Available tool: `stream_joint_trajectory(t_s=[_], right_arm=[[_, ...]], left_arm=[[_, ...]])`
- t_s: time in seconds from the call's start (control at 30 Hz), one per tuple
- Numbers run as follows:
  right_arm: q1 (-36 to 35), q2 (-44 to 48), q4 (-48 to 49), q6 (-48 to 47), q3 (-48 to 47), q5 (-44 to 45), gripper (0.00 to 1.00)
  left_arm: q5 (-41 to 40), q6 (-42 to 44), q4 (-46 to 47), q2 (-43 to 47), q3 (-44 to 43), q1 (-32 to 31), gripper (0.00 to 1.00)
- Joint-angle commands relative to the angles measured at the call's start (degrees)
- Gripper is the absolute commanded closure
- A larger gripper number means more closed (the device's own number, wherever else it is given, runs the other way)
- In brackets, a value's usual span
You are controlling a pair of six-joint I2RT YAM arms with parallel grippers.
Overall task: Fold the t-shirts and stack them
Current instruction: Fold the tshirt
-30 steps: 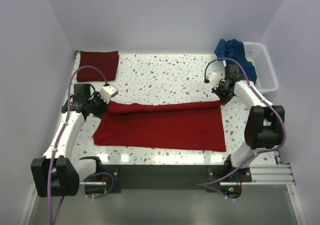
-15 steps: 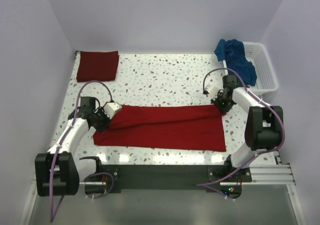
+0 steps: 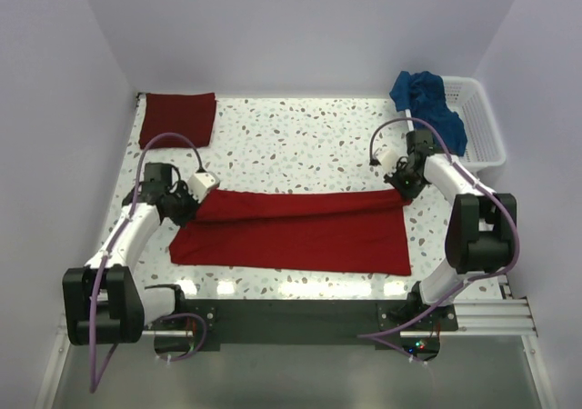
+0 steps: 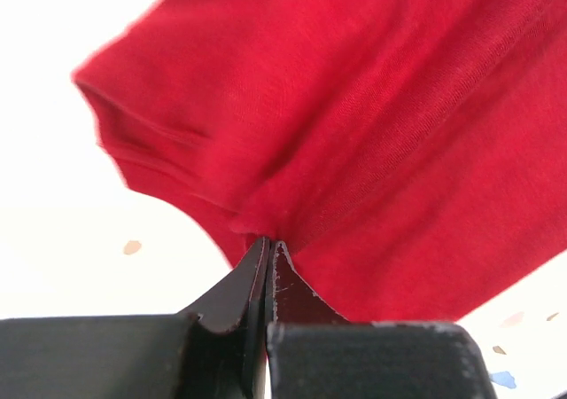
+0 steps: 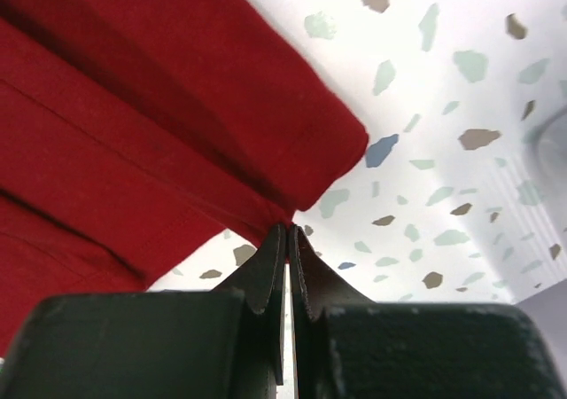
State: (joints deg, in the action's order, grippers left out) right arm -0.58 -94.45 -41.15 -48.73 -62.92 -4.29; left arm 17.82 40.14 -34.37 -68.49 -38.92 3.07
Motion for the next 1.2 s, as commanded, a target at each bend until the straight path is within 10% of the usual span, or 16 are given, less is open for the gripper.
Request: stream_joint_trajectory(t_s=[0.0,0.7,0.77,0.97,1.17], right_arm=[[0.5,2.7,-3.1,-1.9,-3.0,0.3,1.00],[0.4,3.4,-6.0,-3.0,2.9,0.1,1.00],[0.4,3.0,-8.5,-3.5,2.1,-0.4,0.86],[0.4,4.8,-16.7,-4.7,-3.1,-4.5,0.59],[0.1,0.0,-16.5,4.4,-9.9,-7.6,0.62]], left_arm=[[-2.1,1.3,-0.3,-0.1,-5.6,0.6,1.00],[-3.1,4.1,0.0,-2.3,-4.7,0.6,1.00],[-3.0,5.4,-1.2,-1.8,-4.4,0.7,1.00],[1.2,10.0,-6.3,0.8,-5.6,0.6,0.72],[7.1,5.1,-6.2,-3.1,-10.6,0.7,0.64]])
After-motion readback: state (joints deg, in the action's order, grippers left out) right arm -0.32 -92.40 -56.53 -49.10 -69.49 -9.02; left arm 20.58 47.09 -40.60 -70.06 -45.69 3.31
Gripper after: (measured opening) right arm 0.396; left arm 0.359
